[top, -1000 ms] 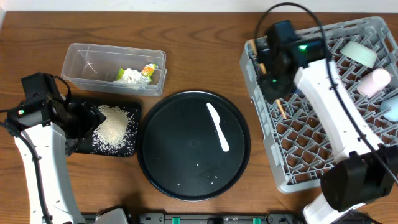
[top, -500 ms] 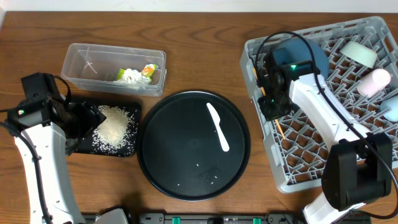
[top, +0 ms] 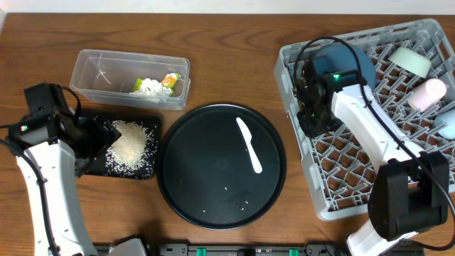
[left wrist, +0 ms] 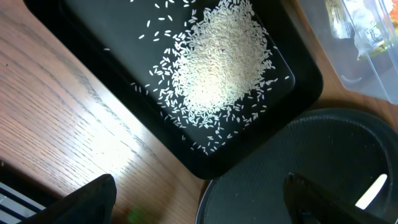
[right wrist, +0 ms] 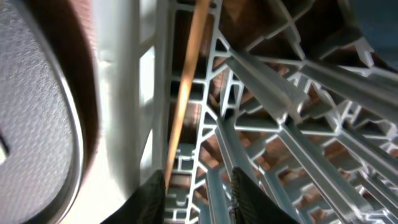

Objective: Sort waste into correct bins and load items into the dishwasher rack
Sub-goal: 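Insert the chopstick upright into the rack's left side and release, then reach right gripper to the white plastic knife and grasp its handle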

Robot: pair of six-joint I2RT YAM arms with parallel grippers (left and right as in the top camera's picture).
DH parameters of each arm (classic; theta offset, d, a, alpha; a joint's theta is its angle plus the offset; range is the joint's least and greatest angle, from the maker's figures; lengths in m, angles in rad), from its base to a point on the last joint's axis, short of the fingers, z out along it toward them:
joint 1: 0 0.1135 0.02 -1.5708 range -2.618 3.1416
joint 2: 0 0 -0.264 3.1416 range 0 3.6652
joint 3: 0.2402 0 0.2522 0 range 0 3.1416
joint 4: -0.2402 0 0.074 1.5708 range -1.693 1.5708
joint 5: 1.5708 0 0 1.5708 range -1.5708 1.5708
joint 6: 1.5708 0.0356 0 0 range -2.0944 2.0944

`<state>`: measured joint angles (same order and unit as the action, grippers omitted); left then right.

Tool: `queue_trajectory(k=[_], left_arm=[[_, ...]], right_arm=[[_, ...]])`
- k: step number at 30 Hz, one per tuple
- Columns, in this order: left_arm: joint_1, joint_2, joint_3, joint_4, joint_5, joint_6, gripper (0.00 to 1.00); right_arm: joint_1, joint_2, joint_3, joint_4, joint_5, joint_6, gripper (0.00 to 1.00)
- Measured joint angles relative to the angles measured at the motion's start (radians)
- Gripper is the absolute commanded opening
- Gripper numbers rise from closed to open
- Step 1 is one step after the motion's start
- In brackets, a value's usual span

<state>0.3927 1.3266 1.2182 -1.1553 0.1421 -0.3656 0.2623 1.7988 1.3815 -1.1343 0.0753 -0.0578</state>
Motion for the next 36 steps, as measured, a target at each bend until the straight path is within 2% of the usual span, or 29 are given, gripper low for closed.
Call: queue_trajectory(k=[8,13,20,29,36], left_arm=[[0.000,0.000,0.000,0.000,0.000,0.000,0.87],[0.000,0.000,0.000,0.000,0.000,0.000,0.87],[0.000,0.000,0.000,0.000,0.000,0.000,0.87],[0.000,0.000,0.000,0.000,0.000,0.000,0.87],[0.000,0.000,0.000,-0.002,0.000,0.000,0.87]], right_arm=[[0.022,-0.006,0.245,-0.098,-0.070,0.029,0.32],[0.117,-0.018,0.256,-0.117,-0.132,0.050,0.35],[0.280,-0.018,0.106,-0.024,-0.169,0.149,0.40],[0.414,-0.018,-0.135,0.259,-0.150,0.274,0.52],[0.454,-0.018,-0.225,0.346,-0.084,0.344,0.52]])
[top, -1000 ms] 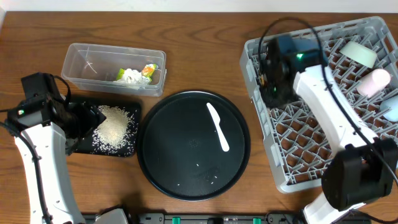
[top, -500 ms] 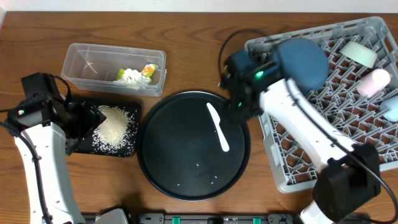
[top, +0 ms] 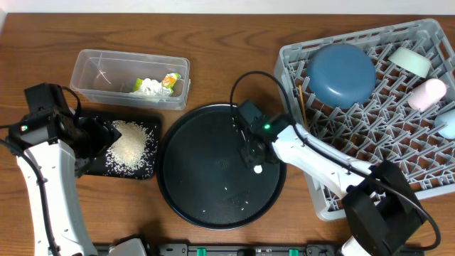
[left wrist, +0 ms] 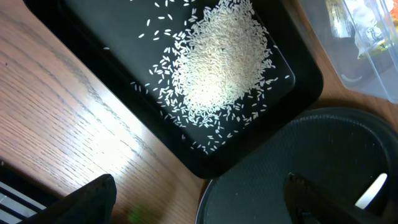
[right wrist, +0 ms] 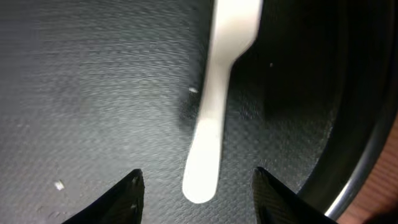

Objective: Sort waste into correct bins and load items into the dishwasher rack
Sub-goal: 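Reach right gripper to the white plastic knife and grasp its handle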

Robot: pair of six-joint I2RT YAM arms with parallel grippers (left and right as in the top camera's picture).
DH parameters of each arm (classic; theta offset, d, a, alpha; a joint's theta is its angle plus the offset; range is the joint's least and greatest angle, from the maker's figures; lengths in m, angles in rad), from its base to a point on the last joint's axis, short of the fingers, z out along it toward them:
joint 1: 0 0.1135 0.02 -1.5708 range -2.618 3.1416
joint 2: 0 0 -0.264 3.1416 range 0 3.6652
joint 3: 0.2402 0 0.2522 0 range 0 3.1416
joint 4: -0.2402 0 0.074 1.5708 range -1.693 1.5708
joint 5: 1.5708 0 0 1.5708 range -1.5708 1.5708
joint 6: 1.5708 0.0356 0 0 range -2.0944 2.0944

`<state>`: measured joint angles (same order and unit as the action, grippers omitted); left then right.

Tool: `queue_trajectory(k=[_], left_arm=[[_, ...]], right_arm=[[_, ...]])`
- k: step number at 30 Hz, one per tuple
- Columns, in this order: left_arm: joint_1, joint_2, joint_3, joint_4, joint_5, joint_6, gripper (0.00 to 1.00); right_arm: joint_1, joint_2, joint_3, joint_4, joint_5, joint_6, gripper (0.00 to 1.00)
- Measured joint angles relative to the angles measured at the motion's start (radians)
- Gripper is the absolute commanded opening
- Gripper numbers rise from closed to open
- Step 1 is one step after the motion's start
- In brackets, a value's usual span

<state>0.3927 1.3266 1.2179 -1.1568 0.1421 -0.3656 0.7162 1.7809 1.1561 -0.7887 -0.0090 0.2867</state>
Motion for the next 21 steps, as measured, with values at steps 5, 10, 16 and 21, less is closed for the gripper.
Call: queue_trajectory(k=[5,10,16,21], left_arm=[[0.000,0.000,0.000,0.000,0.000,0.000,0.87],[0.000,0.000,0.000,0.000,0.000,0.000,0.87],[0.000,0.000,0.000,0.000,0.000,0.000,0.87],[0.000,0.000,0.000,0.000,0.000,0.000,0.87]], right_arm=[[0.000,0.000,-0.039,0.013,0.032,0.031,0.51],[0.000,0.015,-0.045,0.016,0.043,0.068,0.50],[0.005,0.045,-0.045,0.017,0.046,0.108,0.50],[0.019,0.073,-0.045,0.018,0.047,0.120,0.50]])
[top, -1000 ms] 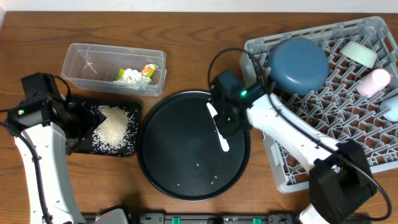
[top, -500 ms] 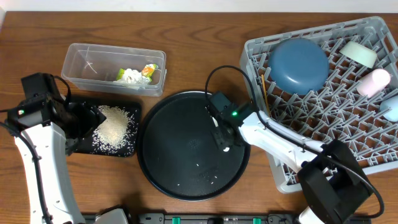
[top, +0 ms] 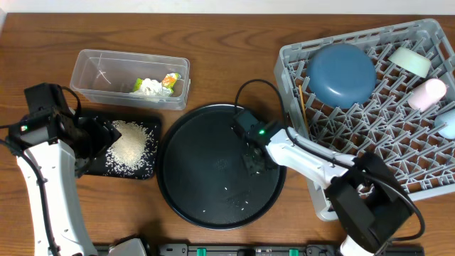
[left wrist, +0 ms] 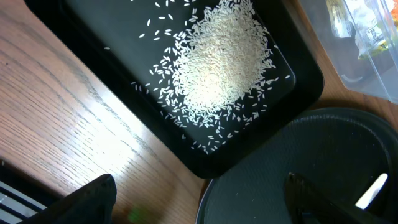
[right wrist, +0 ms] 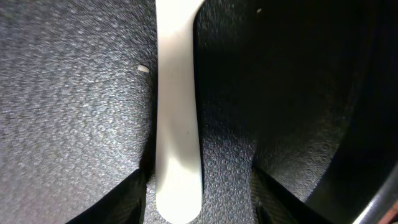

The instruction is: Sort waste into correct bins and load items into the dishwasher rack

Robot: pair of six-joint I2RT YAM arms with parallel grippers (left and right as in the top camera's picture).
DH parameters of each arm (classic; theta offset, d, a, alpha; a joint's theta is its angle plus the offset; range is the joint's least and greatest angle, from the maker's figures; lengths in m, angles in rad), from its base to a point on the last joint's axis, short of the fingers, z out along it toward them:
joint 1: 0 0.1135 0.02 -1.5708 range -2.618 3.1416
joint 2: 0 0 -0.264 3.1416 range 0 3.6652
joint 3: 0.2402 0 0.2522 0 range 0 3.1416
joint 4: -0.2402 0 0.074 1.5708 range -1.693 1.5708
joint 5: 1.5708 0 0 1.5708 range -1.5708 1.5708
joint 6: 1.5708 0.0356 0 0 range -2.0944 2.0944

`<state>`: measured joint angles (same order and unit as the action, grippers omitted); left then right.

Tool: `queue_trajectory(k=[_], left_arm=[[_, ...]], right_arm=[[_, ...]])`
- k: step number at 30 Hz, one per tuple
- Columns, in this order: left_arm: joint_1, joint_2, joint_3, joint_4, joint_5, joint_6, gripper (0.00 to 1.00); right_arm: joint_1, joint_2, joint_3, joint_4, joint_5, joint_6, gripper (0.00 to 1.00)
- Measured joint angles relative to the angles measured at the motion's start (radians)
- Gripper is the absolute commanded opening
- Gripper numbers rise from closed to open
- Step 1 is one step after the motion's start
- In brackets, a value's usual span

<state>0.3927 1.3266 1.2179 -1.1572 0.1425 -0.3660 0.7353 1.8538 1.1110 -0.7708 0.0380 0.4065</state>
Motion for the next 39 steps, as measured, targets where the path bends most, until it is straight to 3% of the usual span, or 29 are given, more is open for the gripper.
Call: queue_trajectory(k=[6,16,39], left_arm=[[0.000,0.000,0.000,0.000,0.000,0.000,0.87],[0.000,0.000,0.000,0.000,0.000,0.000,0.87],[0.000,0.000,0.000,0.000,0.000,0.000,0.87]], right_arm=[[0.000,0.002,0.000,0.010,-0.001,0.007,0.44],[0.000,0.003,0.000,0.051,0.004,0.015,0.43],[0.030,0.005,0.000,0.079,0.016,0.019,0.23]])
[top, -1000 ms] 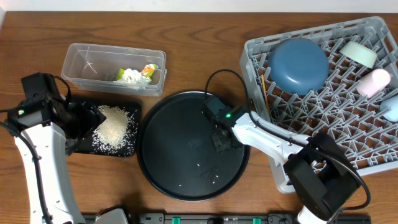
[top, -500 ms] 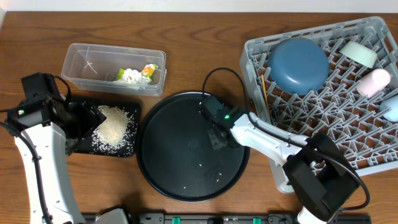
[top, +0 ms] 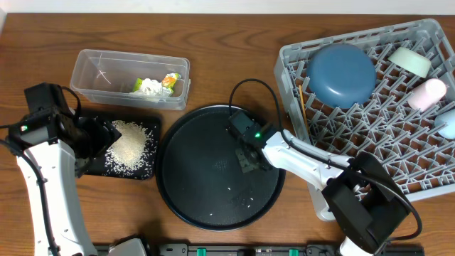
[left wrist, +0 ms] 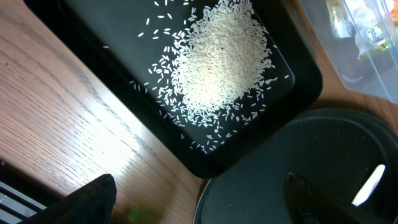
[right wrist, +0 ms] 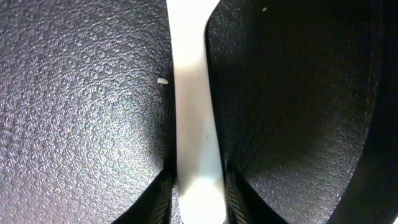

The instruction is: Sort waste into correct bins and load items into the dishwasher rack

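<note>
A white plastic utensil [right wrist: 189, 93] lies on the round black tray [top: 199, 171]. My right gripper [right wrist: 199, 200] is down on the tray and shut on the utensil's handle end, one finger pressed against each side. In the overhead view the right gripper [top: 249, 153] covers the utensil. My left gripper [left wrist: 199, 205] hangs open and holds nothing, above the table beside the rectangular black tray of rice [left wrist: 217, 68]. The utensil's tip [left wrist: 368, 185] shows at the left wrist view's edge.
The grey dishwasher rack [top: 370, 32] at the right holds a blue bowl [top: 340, 73], a pale green cup [top: 409, 60], a pink cup [top: 426, 94] and a wooden chopstick [top: 302, 99]. A clear container [top: 106, 71] with scraps stands at the back left.
My right gripper's fingers stood apart astride the utensil's handle; now they are shut on it. The round tray sits a touch further left. The left arm has not moved.
My right gripper was first low inside the rack's left edge, beside the wooden chopstick. Then it was open over the white utensil on the round tray, then lower and astride its handle, and now it grips the handle. My left gripper stayed open by the rice tray.
</note>
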Robot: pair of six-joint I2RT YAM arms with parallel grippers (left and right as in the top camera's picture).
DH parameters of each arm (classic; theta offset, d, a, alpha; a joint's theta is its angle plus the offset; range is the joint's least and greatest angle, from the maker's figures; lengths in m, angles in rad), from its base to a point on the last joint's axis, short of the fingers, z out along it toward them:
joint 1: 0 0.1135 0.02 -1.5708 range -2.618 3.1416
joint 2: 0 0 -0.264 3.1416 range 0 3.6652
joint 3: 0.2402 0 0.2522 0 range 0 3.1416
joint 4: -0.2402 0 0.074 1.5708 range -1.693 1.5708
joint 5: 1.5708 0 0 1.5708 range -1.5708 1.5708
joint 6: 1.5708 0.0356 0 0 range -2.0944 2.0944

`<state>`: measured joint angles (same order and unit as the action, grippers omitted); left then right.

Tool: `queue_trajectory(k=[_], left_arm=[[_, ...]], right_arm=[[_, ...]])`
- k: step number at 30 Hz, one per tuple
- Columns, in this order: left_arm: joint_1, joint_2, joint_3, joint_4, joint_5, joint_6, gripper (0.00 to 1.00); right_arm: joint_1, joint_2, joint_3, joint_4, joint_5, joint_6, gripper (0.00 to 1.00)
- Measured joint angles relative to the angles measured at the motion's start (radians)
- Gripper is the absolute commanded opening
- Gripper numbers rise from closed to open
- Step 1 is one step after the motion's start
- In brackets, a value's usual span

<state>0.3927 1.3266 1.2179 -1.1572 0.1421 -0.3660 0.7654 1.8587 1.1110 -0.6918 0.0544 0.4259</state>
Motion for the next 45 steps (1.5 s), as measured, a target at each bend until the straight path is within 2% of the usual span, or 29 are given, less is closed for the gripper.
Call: queue_trajectory(k=[7,22,45], left_arm=[[0.000,0.000,0.000,0.000,0.000,0.000,0.87],[0.000,0.000,0.000,0.000,0.000,0.000,0.87],[0.000,0.000,0.000,0.000,0.000,0.000,0.87]], right_arm=[[0.000,0.000,0.000,0.000,0.002,0.000,0.20],[0.000,0.000,0.000,-0.006,0.002,0.000,0.06],[0.000,-0.076,0.000,-0.068,-0.029,-0.001,0.04]])
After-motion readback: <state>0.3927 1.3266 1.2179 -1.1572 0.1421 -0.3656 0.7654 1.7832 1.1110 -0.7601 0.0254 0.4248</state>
